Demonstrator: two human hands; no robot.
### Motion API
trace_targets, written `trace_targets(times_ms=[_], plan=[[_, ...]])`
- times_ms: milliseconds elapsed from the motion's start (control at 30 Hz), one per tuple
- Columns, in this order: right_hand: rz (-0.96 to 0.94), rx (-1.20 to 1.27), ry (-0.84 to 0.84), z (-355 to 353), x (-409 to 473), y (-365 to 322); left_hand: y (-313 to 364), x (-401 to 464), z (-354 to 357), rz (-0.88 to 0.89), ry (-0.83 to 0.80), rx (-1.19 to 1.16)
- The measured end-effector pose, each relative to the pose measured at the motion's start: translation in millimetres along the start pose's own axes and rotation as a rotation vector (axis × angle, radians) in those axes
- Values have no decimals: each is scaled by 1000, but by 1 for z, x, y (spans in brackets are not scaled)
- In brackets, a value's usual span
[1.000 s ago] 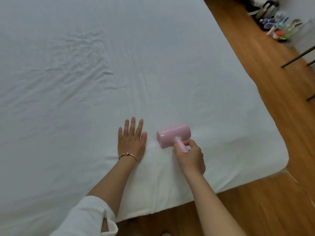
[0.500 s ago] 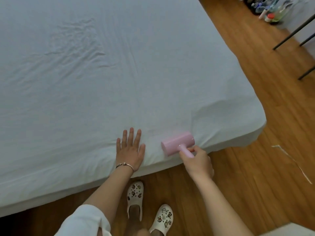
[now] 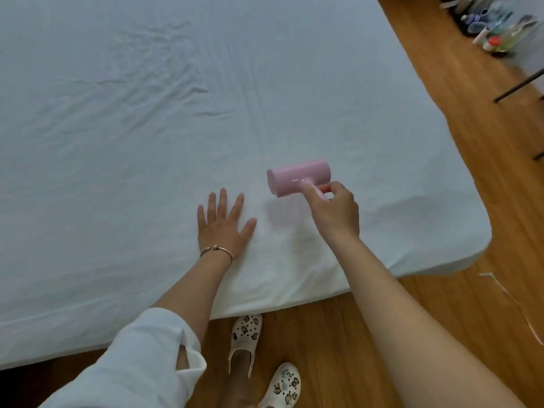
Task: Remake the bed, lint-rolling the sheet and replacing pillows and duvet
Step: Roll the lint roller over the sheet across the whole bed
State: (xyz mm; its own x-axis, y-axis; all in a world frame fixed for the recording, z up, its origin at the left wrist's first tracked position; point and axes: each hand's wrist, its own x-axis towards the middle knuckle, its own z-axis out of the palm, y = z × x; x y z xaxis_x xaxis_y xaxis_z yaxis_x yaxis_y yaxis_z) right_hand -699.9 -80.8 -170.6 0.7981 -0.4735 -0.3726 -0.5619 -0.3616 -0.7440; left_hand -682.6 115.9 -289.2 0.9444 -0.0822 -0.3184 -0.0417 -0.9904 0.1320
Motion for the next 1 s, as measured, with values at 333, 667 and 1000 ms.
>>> trace_targets(times_ms=[333,667,1000], plan=[[58,0,-5,98,113,-59,-14,12,24,35,46,-66],[147,-37,69,76,8,35,-16,12,23,36,43,-72],[168,90,76,35,-101,147,-6,-46,35,131,-38,-7]])
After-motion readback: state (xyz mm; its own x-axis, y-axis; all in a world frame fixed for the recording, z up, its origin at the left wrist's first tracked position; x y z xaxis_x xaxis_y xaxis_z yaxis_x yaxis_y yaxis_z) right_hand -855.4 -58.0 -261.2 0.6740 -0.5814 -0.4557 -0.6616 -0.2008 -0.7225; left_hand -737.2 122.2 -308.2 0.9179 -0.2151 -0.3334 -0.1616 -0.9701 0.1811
